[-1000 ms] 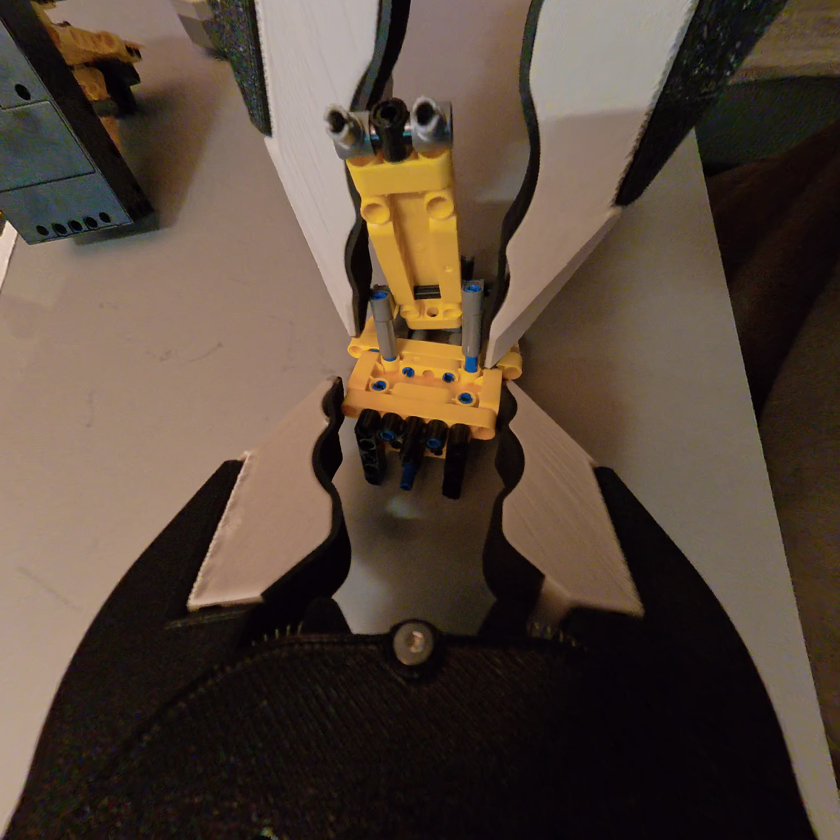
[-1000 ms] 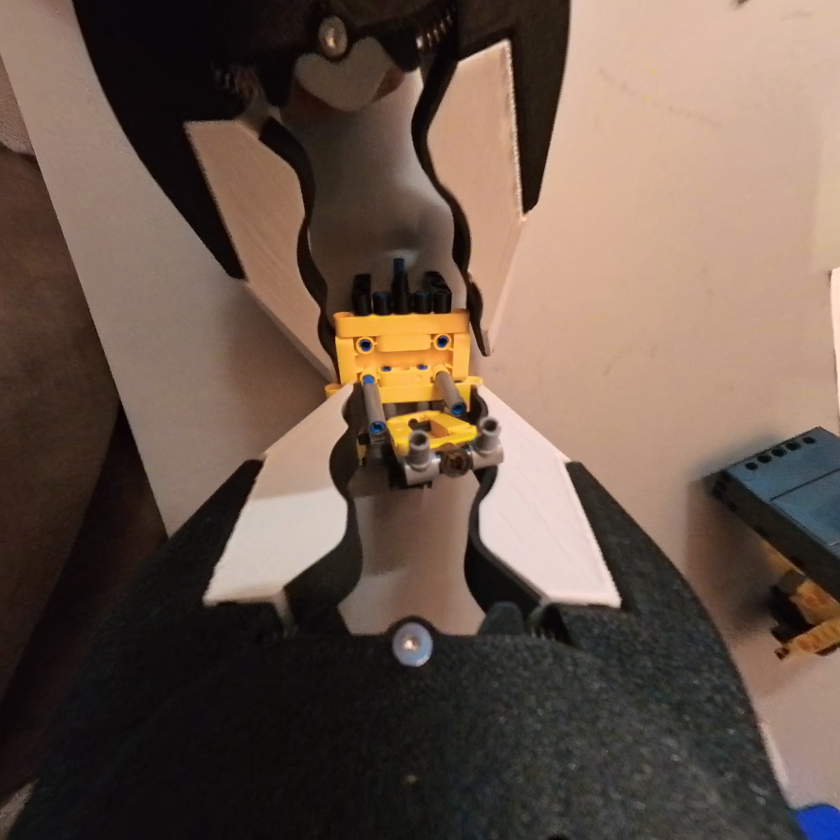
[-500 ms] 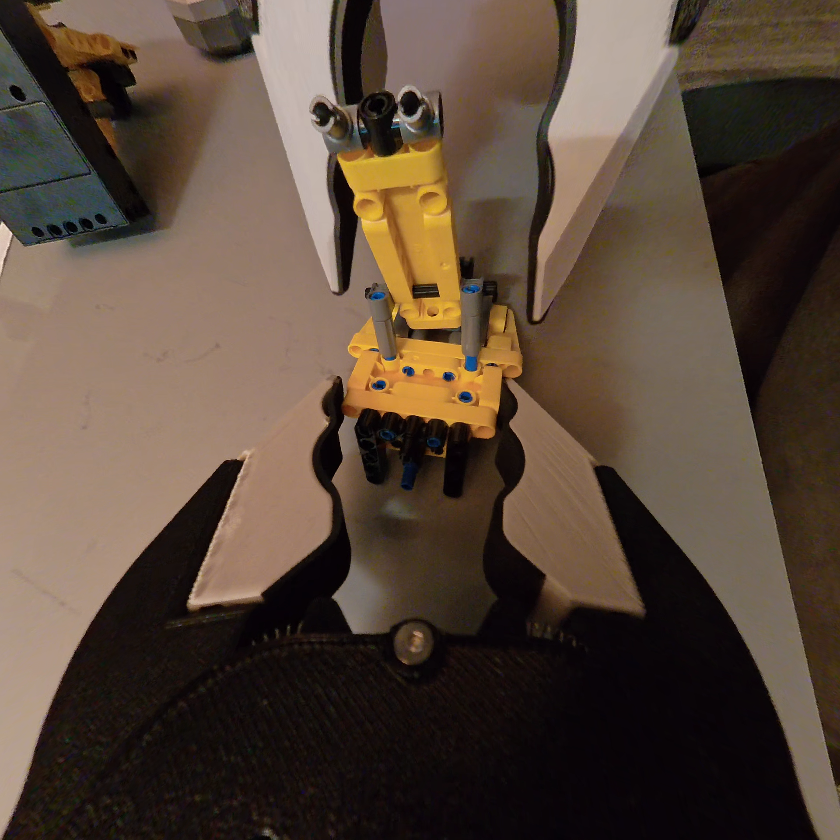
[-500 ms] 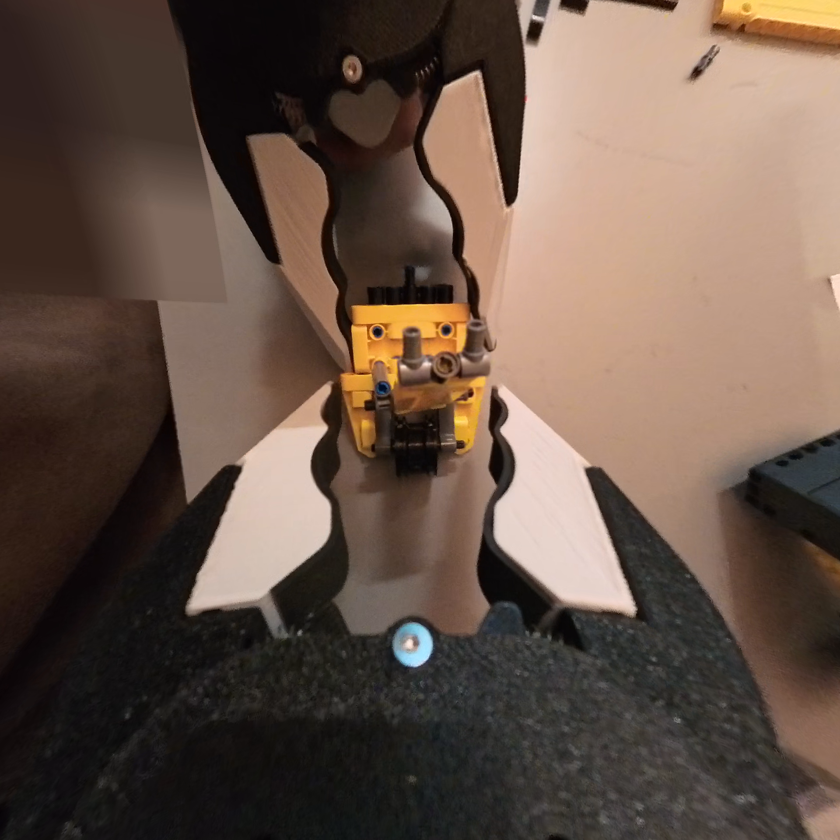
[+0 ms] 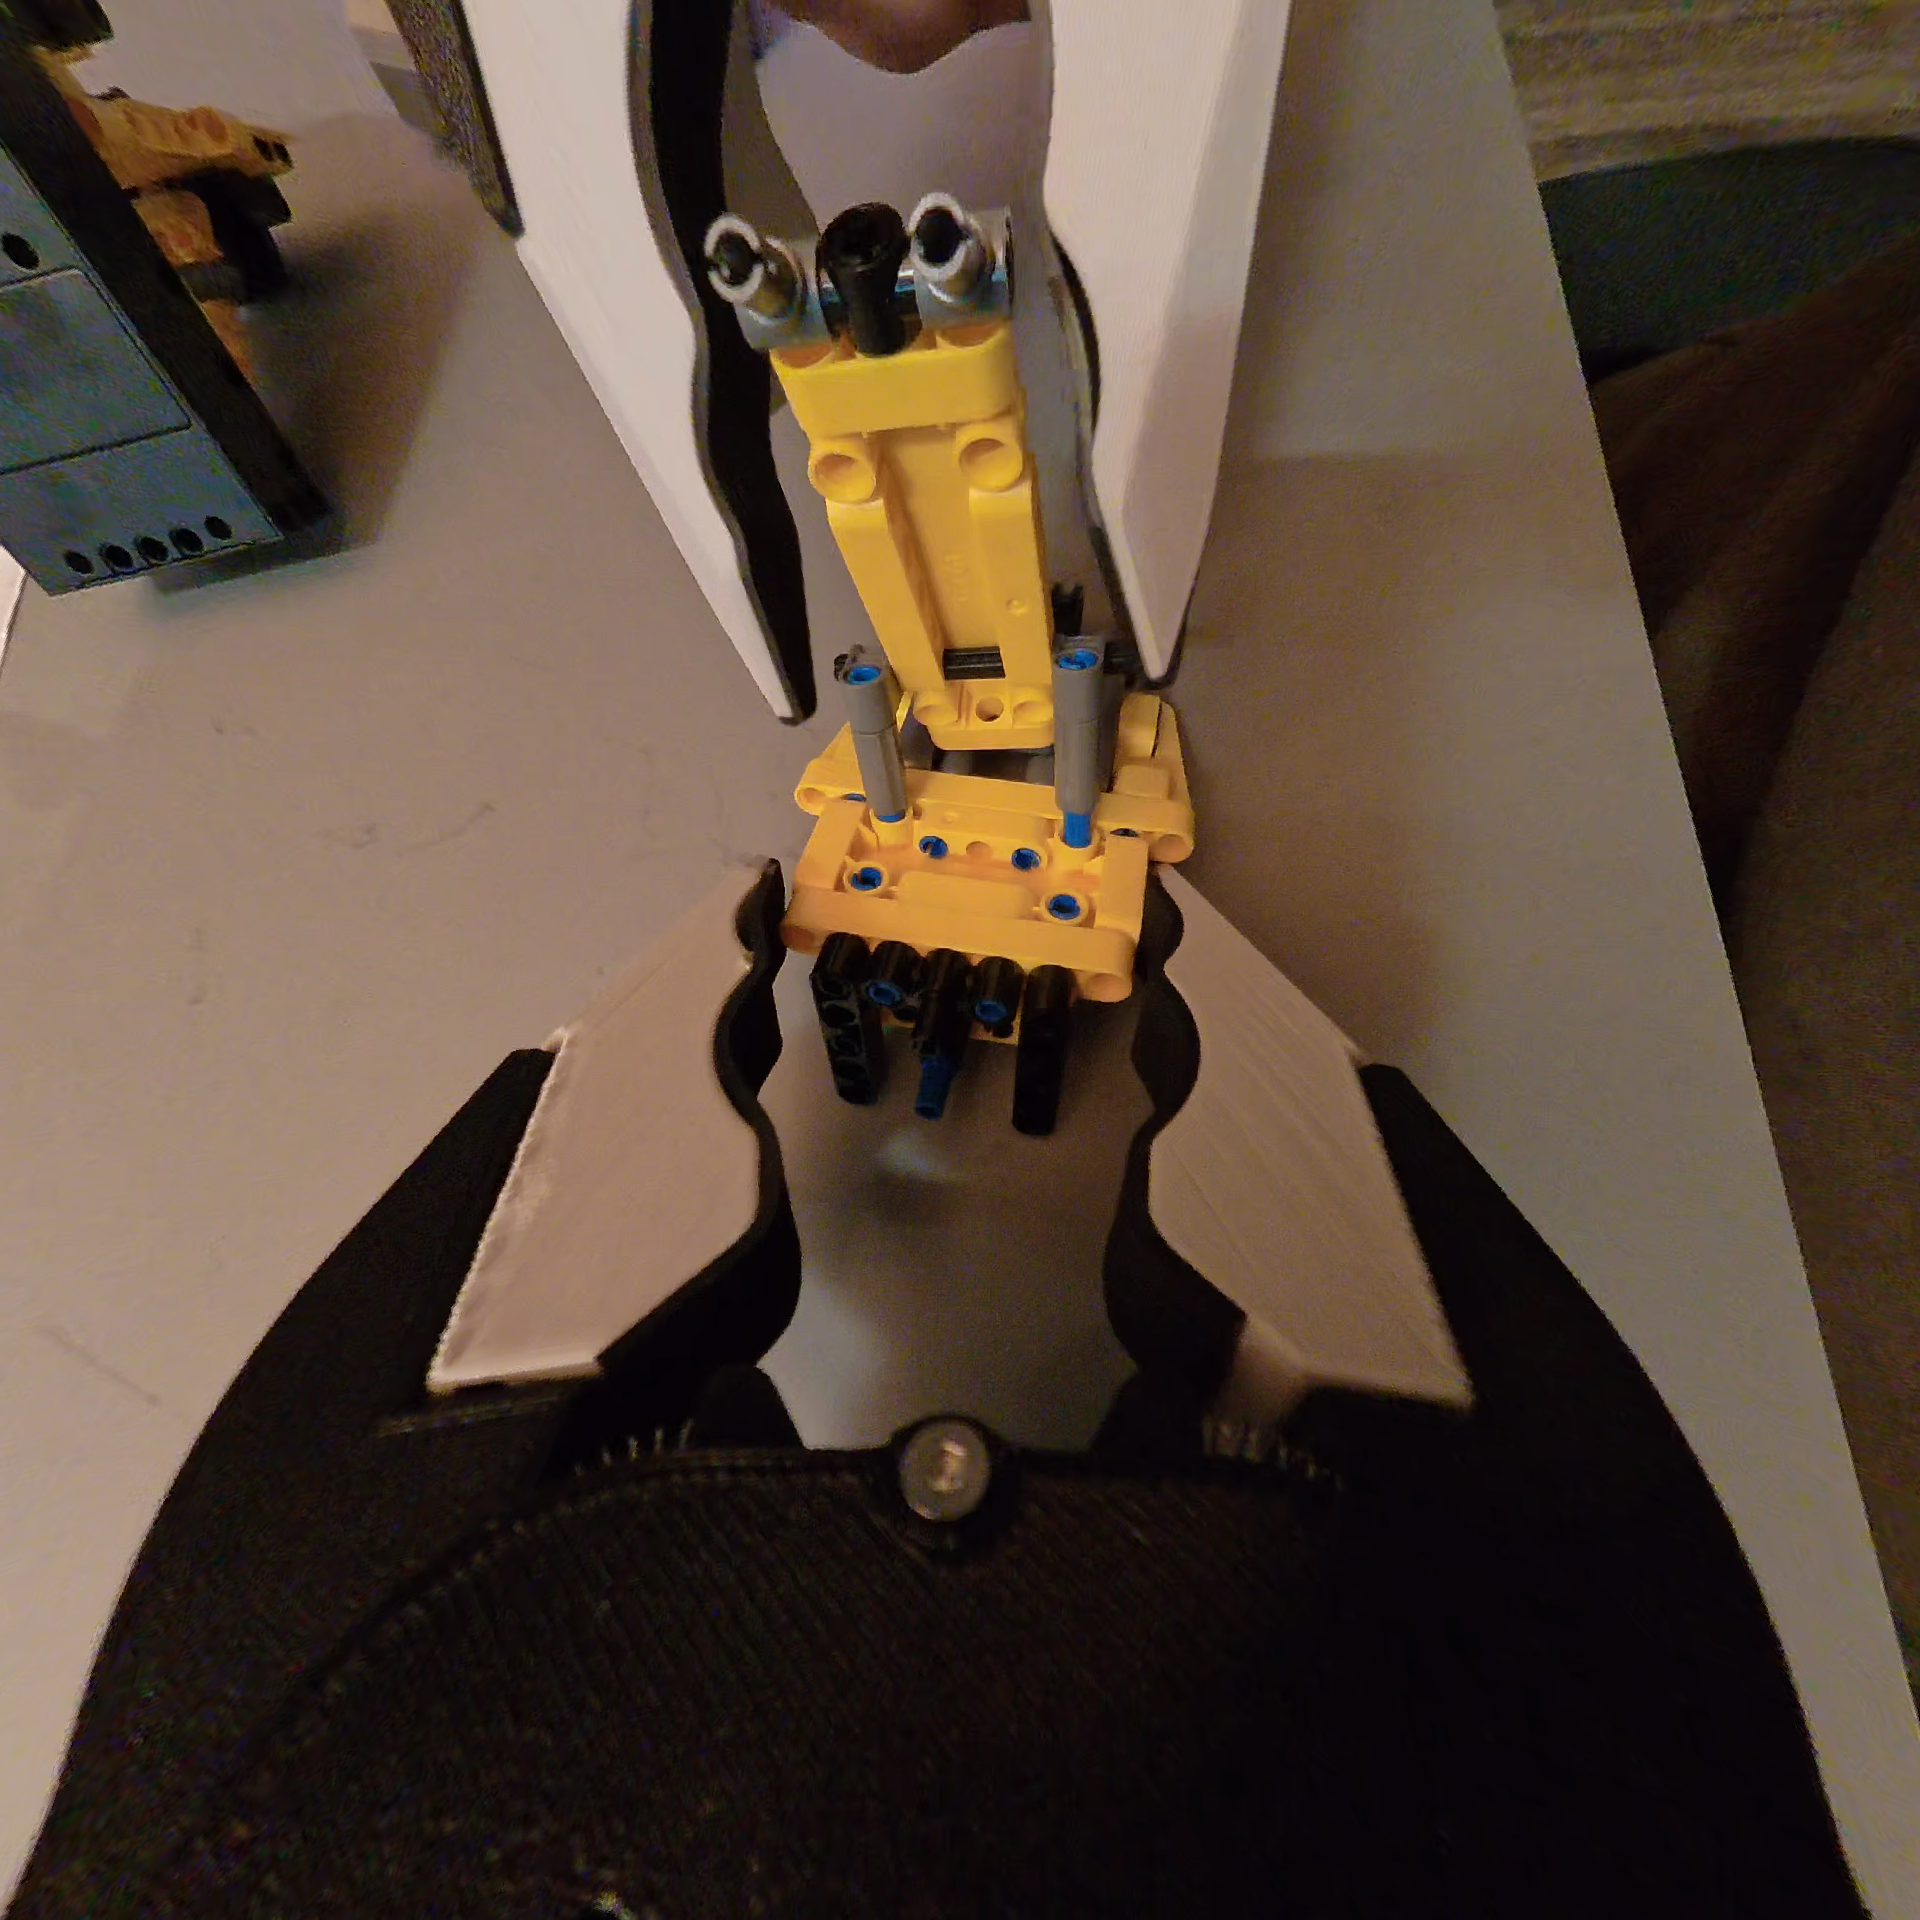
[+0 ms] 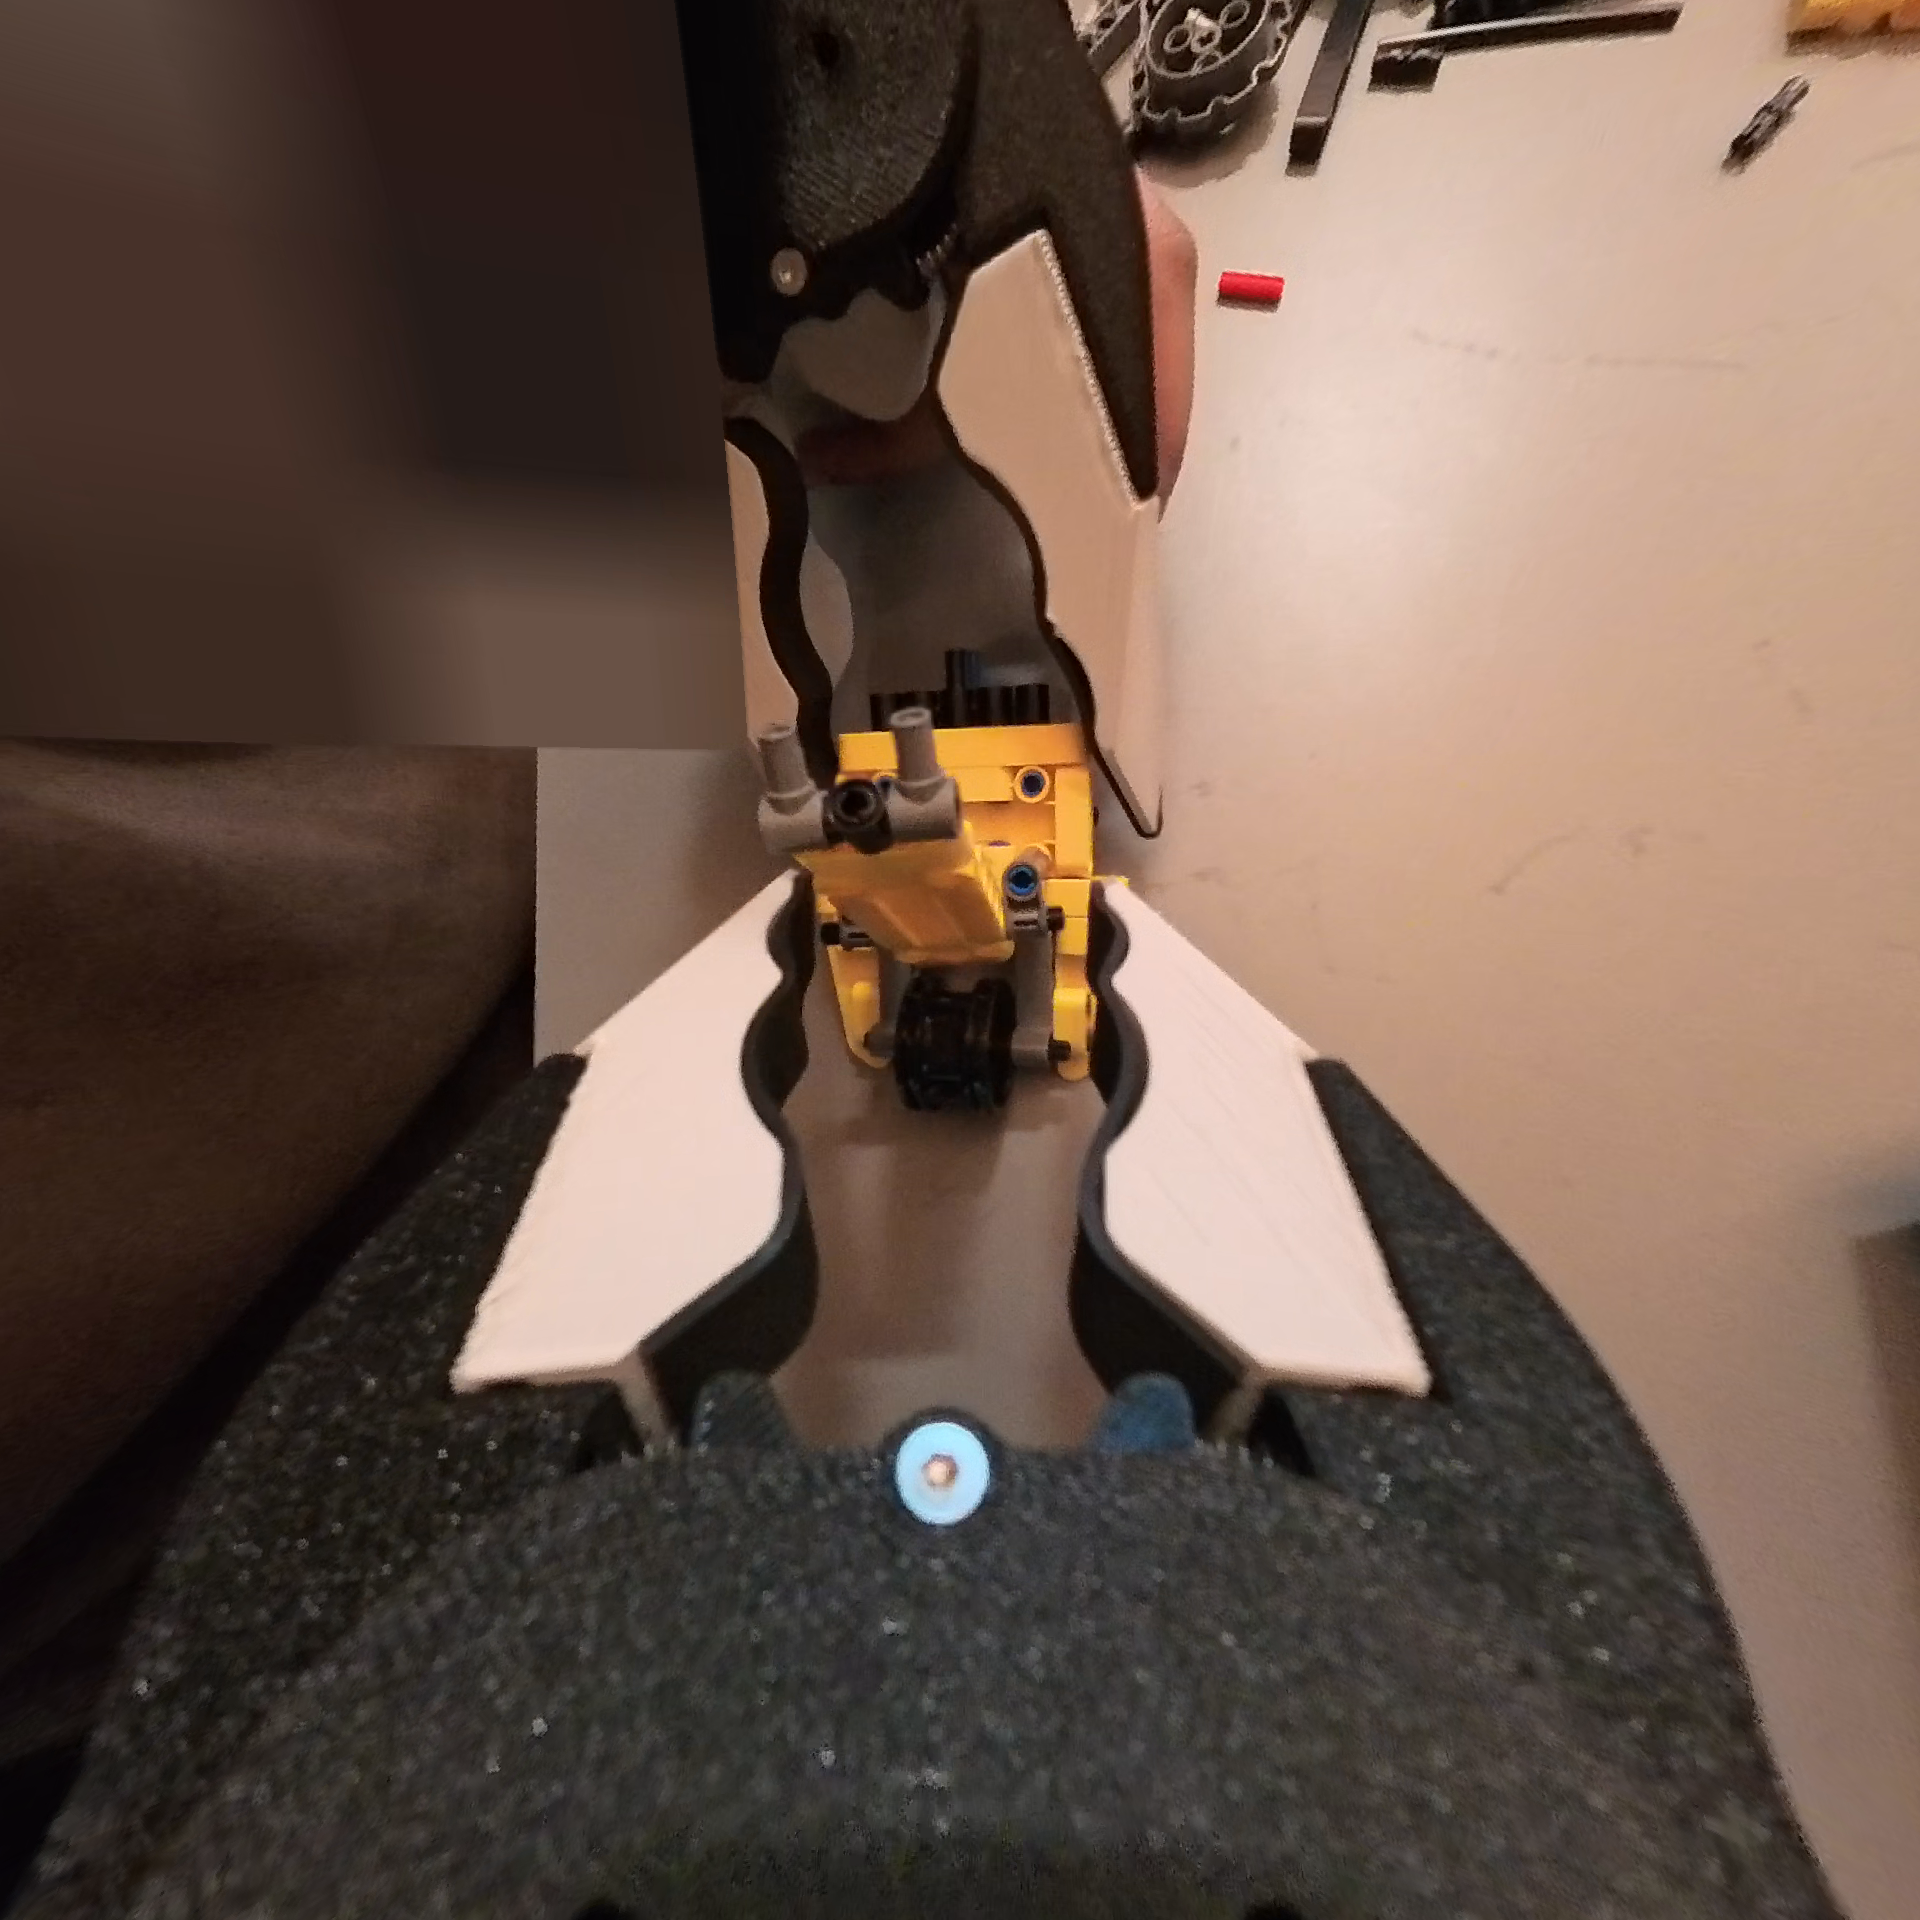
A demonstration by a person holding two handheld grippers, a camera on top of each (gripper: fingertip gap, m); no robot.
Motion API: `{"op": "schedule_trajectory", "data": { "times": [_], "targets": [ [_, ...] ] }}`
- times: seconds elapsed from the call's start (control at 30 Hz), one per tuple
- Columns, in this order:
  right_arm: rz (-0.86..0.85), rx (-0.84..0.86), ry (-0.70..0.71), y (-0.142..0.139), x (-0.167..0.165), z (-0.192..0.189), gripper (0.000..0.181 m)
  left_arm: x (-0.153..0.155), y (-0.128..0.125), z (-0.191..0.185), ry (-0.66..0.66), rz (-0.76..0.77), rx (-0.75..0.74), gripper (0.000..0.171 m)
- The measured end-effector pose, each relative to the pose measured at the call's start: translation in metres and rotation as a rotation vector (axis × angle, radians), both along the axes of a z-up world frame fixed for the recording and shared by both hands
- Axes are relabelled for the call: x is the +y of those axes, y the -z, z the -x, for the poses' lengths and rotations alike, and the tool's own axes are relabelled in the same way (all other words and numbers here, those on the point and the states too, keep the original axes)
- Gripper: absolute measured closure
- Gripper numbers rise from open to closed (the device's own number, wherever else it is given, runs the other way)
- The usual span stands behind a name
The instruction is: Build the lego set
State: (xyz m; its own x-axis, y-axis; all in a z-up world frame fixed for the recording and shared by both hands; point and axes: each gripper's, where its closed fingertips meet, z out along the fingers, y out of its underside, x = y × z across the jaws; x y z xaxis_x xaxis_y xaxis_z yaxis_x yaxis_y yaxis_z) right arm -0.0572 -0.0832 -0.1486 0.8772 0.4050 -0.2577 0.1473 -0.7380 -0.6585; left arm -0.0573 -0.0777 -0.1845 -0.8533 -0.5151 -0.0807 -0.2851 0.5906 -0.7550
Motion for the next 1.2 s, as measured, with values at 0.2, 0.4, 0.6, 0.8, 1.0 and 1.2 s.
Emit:
{"op": "schedule_trajectory", "data": {
  "times": [0.2,0.4,0.6,0.8,1.0,1.2],
  "targets": [
    [0.012,-0.031,-0.024,0.008,0.001,0.007,0.125,-0.001,0.000,0.001,0.007,-0.004,-0.004,0.107],
    [-0.004,-0.006,-0.009,0.010,0.005,0.007,0.133,-0.001,0.000,0.001,0.007,-0.004,-0.004,0.107],
    [0.003,-0.027,0.012,0.010,0.006,0.007,0.134,-0.001,0.000,0.001,0.005,-0.007,-0.005,0.107],
    [-0.001,-0.084,0.021,0.011,0.005,0.006,0.135,-0.002,0.000,0.000,-0.006,-0.002,0.003,0.108],
    [-0.017,-0.117,0.055,0.011,0.006,0.003,0.135,-0.003,0.000,-0.003,-0.033,-0.002,0.008,0.109],
    [-0.009,-0.170,0.043,0.014,0.002,0.001,0.136,-0.004,0.001,-0.003,-0.041,0.005,0.022,0.110]
  ]
}}
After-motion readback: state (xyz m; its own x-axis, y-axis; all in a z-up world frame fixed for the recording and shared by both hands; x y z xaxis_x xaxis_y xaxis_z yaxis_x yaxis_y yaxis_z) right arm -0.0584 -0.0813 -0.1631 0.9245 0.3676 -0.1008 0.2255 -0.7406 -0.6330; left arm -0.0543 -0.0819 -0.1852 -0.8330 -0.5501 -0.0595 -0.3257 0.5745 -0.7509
